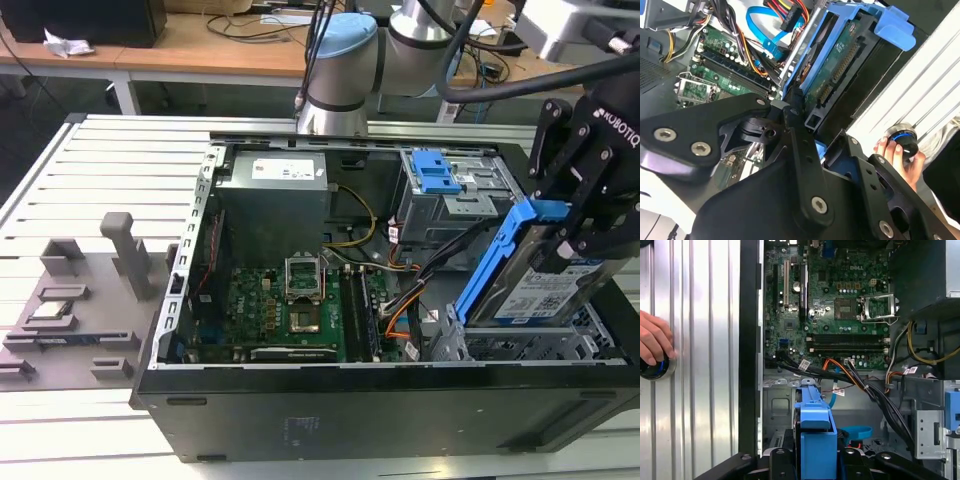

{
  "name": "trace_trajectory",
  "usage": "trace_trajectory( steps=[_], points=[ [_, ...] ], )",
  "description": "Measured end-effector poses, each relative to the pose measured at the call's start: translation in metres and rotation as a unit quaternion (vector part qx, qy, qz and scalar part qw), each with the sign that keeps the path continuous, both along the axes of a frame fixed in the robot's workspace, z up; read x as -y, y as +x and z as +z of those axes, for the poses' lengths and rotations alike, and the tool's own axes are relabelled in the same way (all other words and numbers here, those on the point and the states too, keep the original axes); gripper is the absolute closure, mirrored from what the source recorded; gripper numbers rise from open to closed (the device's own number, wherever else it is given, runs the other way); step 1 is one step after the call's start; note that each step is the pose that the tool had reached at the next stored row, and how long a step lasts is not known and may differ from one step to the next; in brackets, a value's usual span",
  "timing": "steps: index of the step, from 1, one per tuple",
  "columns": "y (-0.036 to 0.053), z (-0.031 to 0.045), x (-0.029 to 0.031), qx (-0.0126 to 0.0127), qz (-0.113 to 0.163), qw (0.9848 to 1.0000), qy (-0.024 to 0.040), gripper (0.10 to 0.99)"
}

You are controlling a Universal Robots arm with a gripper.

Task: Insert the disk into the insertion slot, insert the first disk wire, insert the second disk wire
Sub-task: 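Insert the disk into the insertion slot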

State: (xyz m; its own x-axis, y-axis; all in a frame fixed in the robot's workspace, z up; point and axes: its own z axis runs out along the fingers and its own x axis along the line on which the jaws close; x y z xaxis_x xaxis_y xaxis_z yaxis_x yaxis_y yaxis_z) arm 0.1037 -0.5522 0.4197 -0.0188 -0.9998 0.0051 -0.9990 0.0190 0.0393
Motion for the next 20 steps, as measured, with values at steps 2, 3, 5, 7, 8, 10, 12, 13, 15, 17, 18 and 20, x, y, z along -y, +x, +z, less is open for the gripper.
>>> trace_trajectory(
  steps=[2, 3, 5, 7, 8, 10, 12, 13, 15, 17, 18, 20],
  points=[
    [0.0, -0.0075, 0.0, 0.0, 0.0, 1.0, -0.0001, 0.722],
    [0.0, -0.0103, 0.0, 0.0, 0.0, 1.0, -0.0001, 0.722],
    [0.0, -0.0151, 0.0, 0.0, 0.0, 1.0, -0.0001, 0.722],
    [0.0, -0.0199, 0.0, 0.0, 0.0, 1.0, -0.0002, 0.722],
    [0.0, -0.0225, 0.0, 0.0, 0.0, 1.0, -0.0001, 0.722],
    [0.0, -0.0264, 0.0, 0.0, 0.0, 1.0, -0.0002, 0.722],
    [0.0, -0.0265, 0.0, 0.0, 0.0, 1.0, -0.0003, 0.722],
    [0.0, -0.0264, 0.0001, 0.0, 0.0, 1.0, -0.0006, 0.714],
    [0.0, -0.0267, 0.0, 0.0, 0.0, 1.0, -0.0002, 0.651],
    [0.0, -0.0267, 0.0, 0.0, 0.0, 1.0, -0.0003, 0.651],
    [0.0, -0.0267, 0.0, 0.0, 0.0, 1.0, -0.0003, 0.651],
    [0.0, -0.0268, 0.0, 0.0, 0.0, 1.0, -0.0004, 0.796]
  ],
)
